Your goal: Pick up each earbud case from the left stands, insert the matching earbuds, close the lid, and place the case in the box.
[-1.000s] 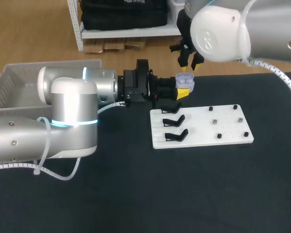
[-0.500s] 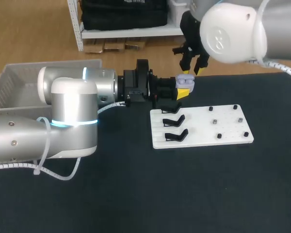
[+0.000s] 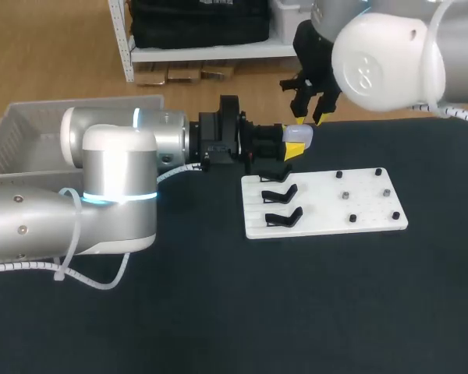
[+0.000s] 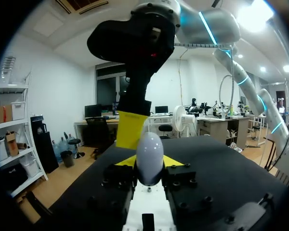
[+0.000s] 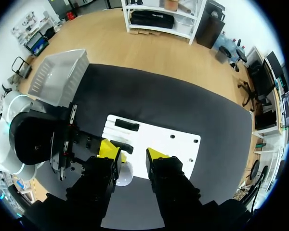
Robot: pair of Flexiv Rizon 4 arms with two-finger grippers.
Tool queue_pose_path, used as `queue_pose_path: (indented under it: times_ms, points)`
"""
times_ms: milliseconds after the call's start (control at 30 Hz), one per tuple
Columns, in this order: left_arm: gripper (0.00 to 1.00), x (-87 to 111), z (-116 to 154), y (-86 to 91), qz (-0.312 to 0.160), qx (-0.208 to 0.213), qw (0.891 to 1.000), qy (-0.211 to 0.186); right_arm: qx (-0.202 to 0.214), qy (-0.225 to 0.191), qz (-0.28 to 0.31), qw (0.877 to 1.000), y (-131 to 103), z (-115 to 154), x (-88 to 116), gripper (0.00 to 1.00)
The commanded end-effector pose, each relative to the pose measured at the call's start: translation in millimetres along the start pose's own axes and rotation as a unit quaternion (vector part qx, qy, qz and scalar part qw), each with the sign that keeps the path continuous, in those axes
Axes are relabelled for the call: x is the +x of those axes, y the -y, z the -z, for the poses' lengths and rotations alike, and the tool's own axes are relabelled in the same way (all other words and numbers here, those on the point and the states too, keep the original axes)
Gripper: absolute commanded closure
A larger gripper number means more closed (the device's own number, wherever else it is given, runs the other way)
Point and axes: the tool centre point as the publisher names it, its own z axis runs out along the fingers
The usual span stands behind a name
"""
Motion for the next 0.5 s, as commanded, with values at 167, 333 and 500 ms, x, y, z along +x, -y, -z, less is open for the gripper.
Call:
queue_pose_path:
  times_ms: [167,333,500]
  points:
    - [1.00,0.4,0.4,0.1,-0.002,-0.003,1.000,0.002,0.000,0.009,0.001,1.000,-2.3,3.7,-1.8,0.66]
    - [1.00,0.4,0.4,0.1,-0.002,-0.003,1.000,0.002,-0.003,0.032,-0.033,0.999,11.1,14.3,-12.3,0.64]
    - [1.00,0.4,0.4,0.1,-0.002,-0.003,1.000,0.002,-0.036,0.060,-0.093,0.993,30.5,26.6,-10.8,0.18]
